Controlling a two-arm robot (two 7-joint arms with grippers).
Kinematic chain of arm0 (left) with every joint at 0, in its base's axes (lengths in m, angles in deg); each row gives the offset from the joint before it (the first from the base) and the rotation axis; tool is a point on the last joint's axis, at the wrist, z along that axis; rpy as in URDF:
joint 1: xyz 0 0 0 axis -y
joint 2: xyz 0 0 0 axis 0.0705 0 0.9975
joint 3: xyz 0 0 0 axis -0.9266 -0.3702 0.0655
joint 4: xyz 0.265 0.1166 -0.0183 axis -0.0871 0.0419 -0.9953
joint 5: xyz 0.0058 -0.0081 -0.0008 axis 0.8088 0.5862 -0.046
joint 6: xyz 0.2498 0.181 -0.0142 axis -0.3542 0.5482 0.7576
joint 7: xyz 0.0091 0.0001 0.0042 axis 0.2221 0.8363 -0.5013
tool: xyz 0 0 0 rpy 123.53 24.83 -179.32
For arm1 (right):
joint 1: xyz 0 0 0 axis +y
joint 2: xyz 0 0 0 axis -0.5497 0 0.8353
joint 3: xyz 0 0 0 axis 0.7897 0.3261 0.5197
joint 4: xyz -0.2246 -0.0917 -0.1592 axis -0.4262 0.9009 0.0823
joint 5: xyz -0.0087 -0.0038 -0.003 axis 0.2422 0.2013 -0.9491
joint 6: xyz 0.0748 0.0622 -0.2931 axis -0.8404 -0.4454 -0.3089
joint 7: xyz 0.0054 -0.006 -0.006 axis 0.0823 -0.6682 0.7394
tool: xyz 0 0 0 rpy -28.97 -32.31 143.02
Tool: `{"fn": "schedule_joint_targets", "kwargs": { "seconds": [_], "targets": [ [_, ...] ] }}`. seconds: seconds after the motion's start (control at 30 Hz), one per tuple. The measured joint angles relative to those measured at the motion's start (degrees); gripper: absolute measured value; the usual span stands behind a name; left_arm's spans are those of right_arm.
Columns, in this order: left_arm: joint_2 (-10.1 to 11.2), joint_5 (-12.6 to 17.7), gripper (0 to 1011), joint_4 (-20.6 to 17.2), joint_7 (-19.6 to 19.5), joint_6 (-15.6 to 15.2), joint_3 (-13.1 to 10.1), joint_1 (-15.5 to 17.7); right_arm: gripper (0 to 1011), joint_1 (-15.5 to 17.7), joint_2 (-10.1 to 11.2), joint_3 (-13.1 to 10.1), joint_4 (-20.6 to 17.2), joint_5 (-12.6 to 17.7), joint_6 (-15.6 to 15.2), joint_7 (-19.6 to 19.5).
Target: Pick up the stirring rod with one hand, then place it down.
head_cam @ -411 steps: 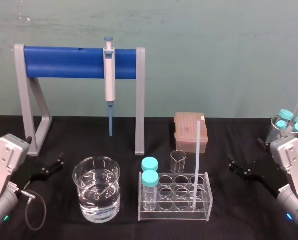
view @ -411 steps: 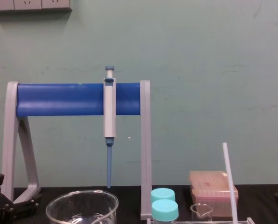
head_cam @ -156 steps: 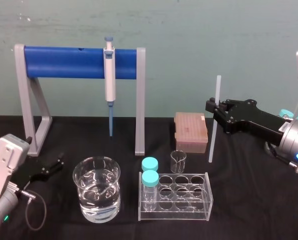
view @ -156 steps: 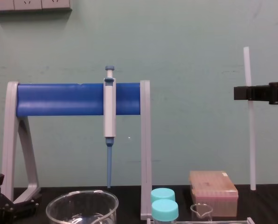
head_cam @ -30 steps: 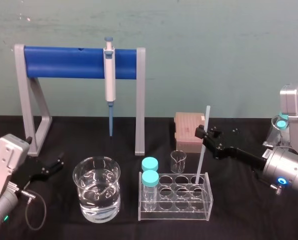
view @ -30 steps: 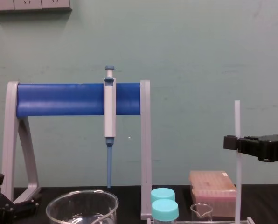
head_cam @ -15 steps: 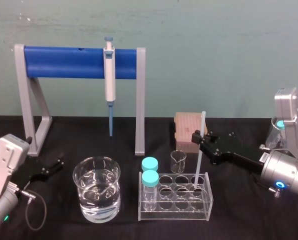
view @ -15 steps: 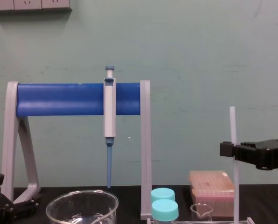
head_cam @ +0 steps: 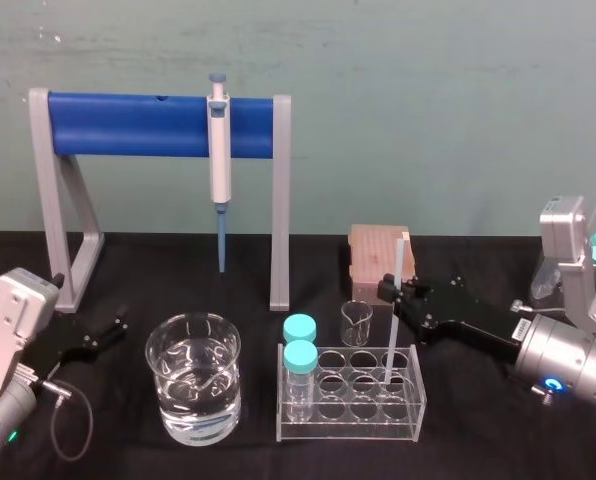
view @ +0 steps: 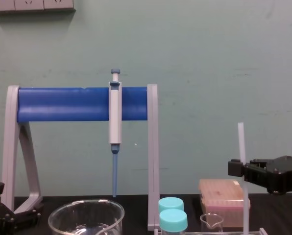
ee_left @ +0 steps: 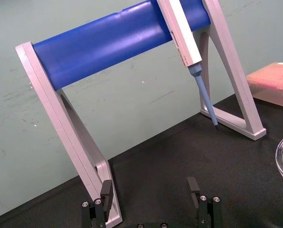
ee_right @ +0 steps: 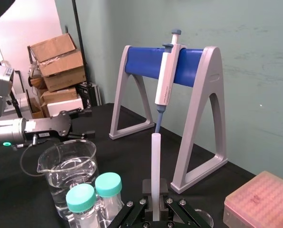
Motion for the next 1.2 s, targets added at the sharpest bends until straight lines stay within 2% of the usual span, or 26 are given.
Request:
{"fn": "schedule_joint_targets", "kwargs": {
  "seconds": [0.5, 0.83, 0.87, 0.93, 1.07, 1.1, 1.13, 1.2],
  "targets": [
    [0.0, 0.0, 1005, 0.0, 0.0, 0.0, 0.0, 0.0, 71, 0.4, -1.4, -0.3, 2.8, -1.4, 0.8, 0.3],
    [0.0, 0.0, 1005, 0.0, 0.0, 0.0, 0.0, 0.0, 86, 0.7, -1.6, -0.6, 3.1, -1.7, 0.6, 0.4],
    [0.0, 0.0, 1005, 0.0, 0.0, 0.0, 0.0, 0.0, 145, 0.8, -1.6, -0.8, 3.1, -1.7, 0.5, 0.4],
    [0.0, 0.0, 1005, 0.0, 0.0, 0.0, 0.0, 0.0, 181, 0.9, -1.6, -0.9, 3.0, -1.7, 0.4, 0.3],
    [0.0, 0.0, 1005, 0.0, 0.0, 0.0, 0.0, 0.0, 319, 1.1, -1.6, -1.1, 2.8, -1.7, 0.3, 0.3],
    [0.0, 0.0, 1005, 0.0, 0.0, 0.0, 0.0, 0.0, 319, 1.2, -1.5, -1.2, 2.7, -1.7, 0.3, 0.2],
    [0.0, 0.0, 1005, 0.0, 0.0, 0.0, 0.0, 0.0, 381, 1.2, -1.5, -1.2, 2.7, -1.7, 0.3, 0.2],
    [0.0, 0.0, 1005, 0.0, 0.0, 0.0, 0.0, 0.0, 438, 1.3, -1.5, -1.3, 2.7, -1.7, 0.3, 0.2]
  ]
}}
